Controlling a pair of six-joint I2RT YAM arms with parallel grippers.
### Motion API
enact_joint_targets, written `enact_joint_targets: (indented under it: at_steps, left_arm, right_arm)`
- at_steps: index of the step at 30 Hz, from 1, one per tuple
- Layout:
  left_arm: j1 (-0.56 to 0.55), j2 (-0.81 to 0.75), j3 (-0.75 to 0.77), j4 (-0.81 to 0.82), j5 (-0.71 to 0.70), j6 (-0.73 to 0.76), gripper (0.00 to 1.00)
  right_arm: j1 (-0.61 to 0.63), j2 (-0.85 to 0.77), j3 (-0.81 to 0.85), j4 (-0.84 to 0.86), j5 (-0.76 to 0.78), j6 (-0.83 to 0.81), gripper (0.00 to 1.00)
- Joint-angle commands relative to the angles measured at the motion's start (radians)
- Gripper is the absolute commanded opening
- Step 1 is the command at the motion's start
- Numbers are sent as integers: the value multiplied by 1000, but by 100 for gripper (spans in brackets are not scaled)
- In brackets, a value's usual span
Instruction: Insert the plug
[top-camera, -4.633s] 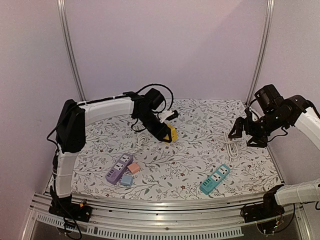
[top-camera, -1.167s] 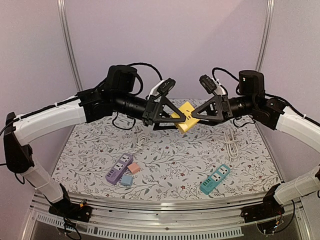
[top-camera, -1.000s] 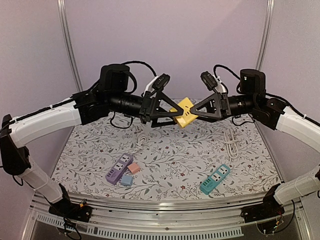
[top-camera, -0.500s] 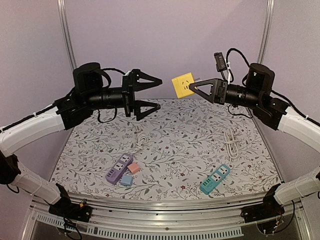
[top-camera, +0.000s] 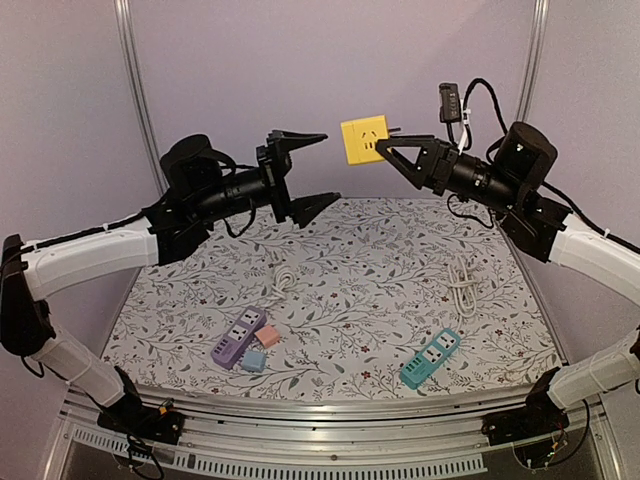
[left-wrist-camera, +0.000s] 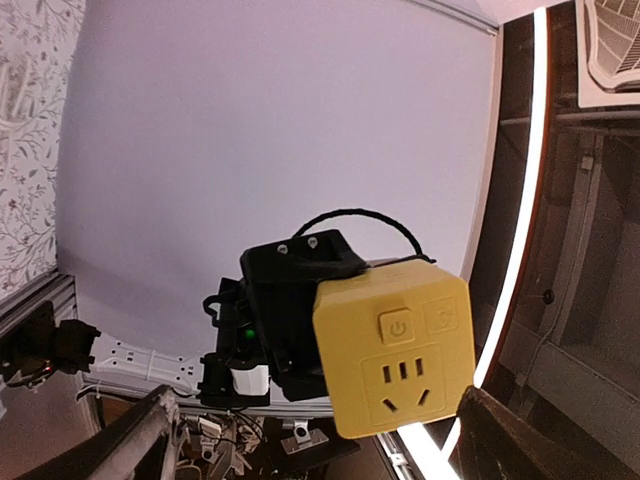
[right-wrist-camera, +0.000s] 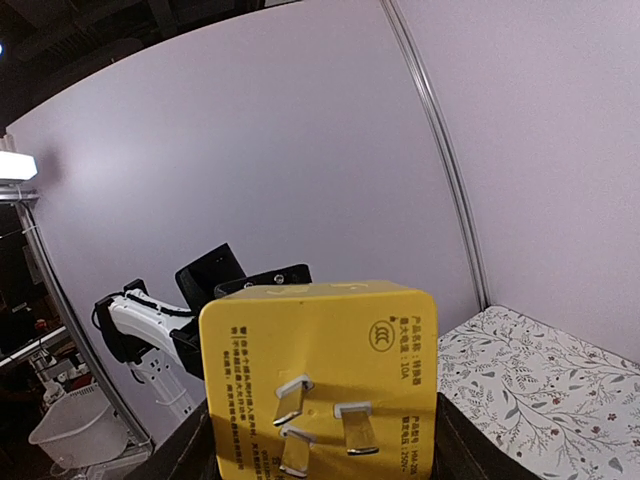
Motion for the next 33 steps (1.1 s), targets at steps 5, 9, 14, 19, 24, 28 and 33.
enact_joint_targets:
  at_steps: [5, 9, 14, 19, 24, 28, 33]
  left_arm:
    - [7, 79, 101, 222, 31, -108, 93]
    - [7, 95, 110, 255, 45, -136, 89]
    - [6, 112, 119, 270, 71, -164, 85]
    - [7, 131, 145, 274, 113, -191, 80]
    - [-1, 150, 186, 264, 165, -197, 76]
    - [-11, 154, 202, 249, 203, -205, 73]
    - [-26, 151, 212, 234, 244, -203, 71]
  right_arm:
    - [40, 30, 4, 81, -18, -13, 15]
    - [44, 43, 13, 80, -36, -17, 14]
    - [49, 52, 16, 75, -53, -37, 12]
    - [53, 63, 24, 71, -84, -56, 11]
    - [55, 76, 31, 64, -113, -77, 10]
    - [55, 87, 34, 65, -144, -81, 9]
    - [55, 93, 26, 70, -158, -103, 8]
